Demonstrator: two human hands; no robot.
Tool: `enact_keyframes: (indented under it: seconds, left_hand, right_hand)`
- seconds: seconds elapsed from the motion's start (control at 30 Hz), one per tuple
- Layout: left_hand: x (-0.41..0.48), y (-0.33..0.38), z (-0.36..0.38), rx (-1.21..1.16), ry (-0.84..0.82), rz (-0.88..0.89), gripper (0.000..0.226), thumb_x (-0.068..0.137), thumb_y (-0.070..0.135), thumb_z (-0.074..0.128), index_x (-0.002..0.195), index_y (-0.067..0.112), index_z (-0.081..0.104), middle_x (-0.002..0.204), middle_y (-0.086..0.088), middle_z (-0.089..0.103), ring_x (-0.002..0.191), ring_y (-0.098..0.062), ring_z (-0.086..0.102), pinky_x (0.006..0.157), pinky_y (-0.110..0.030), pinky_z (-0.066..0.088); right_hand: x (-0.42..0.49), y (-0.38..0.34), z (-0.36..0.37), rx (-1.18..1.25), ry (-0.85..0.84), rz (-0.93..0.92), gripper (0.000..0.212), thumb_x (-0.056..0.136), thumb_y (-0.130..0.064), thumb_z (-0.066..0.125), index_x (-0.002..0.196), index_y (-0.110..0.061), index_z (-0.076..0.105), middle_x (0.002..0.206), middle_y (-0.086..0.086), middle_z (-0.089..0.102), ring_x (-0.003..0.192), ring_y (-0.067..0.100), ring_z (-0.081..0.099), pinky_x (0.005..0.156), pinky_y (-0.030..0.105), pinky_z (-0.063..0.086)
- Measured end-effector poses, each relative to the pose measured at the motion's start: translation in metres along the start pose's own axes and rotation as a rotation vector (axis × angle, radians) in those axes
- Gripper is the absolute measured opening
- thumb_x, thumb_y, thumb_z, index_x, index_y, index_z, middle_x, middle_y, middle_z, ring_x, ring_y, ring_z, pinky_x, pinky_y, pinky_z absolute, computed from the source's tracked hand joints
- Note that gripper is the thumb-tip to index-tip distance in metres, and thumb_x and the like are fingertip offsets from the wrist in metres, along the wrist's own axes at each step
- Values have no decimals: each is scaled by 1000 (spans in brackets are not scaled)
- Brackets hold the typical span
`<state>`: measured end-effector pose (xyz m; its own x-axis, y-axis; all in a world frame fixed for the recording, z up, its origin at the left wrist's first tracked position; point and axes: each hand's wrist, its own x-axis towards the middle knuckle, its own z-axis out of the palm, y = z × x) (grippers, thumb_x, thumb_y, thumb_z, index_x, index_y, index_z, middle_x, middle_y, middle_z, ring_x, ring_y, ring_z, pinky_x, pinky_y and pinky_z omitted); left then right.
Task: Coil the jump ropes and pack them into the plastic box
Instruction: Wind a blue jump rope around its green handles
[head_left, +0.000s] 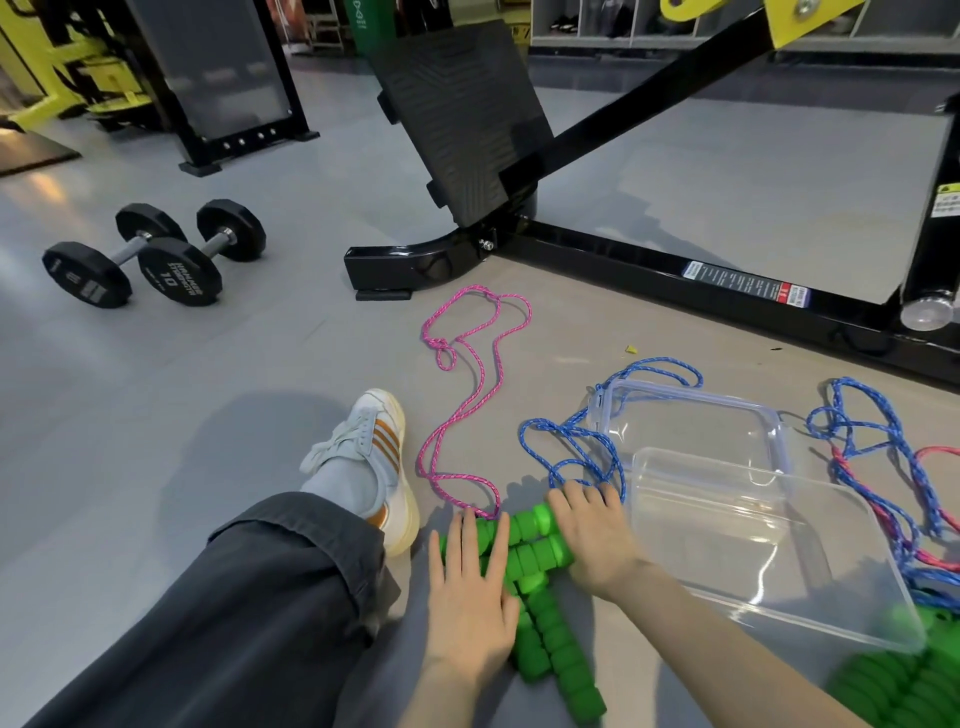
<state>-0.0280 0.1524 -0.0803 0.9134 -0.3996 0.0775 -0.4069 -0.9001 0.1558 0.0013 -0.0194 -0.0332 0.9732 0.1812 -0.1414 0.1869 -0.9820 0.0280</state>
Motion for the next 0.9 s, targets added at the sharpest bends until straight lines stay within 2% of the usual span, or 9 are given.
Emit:
enact_keyframes:
  seconds: [0.07,0.13,0.23,0.3,0.4,0.47,0.63,0.73,0.9]
  left_hand:
    - [0,-2,-1,31,18,33,88,72,33,40,152,14,10,136,-27,49,130,-38,34,111,-53,12]
    - [3,-3,-4,89,58,54,78,82,38,37,151,14,11,139,-28,43,131,-39,33,112,-52,10]
    - [13,-5,-13,184,117,96,69,86,39,34,148,13,21,140,-25,37,128,-39,34,111,-53,12]
    - [23,-4,-22,224,181,148,67,86,40,42,147,16,26,136,-26,41,123,-39,38,108,-54,20]
    - [34,0,-36,237,256,187,96,70,38,80,146,18,26,124,-27,54,118,-38,39,101,-54,27]
    - [37,2,-46,248,284,199,110,61,32,87,148,19,21,120,-28,54,118,-40,39,102,-55,26]
    - [42,9,-65,270,281,235,139,49,19,90,153,23,-2,126,-26,41,121,-43,37,105,-56,22]
    - [44,14,-76,300,274,264,149,38,18,92,153,24,-3,137,-27,33,120,-42,36,105,-55,18]
    - [44,27,-87,342,308,319,128,41,6,82,148,21,13,132,-24,37,116,-41,38,104,-55,23]
  right_hand:
    - [1,2,4,-25,138,6,77,29,-22,82,97,-9,51,90,10,56,78,30,59,88,46,43]
    - [-1,4,4,-45,260,1,82,11,-21,76,86,-12,44,73,5,54,58,25,55,81,46,38]
    - [-4,10,-2,-34,357,4,76,19,-18,75,89,-12,47,74,5,53,59,26,55,81,42,30]
    - [-4,15,-11,-26,439,9,72,22,-15,73,90,-12,50,75,5,52,61,27,54,79,41,30]
    - [-5,23,-25,32,547,16,71,29,-9,70,95,-15,46,78,4,51,62,27,53,78,39,32]
    - [-8,28,-33,48,582,5,70,31,-10,71,96,-16,47,79,2,52,62,25,54,77,40,43]
    - [-17,37,-50,130,581,-8,70,40,-18,77,102,-19,44,85,2,51,67,25,58,75,38,46]
    - [-24,42,-58,221,584,-29,66,47,-21,74,105,-18,43,90,4,52,73,27,58,73,36,45]
    - [-37,53,-64,283,558,5,63,51,-9,71,109,-16,49,95,5,51,74,31,58,70,32,43]
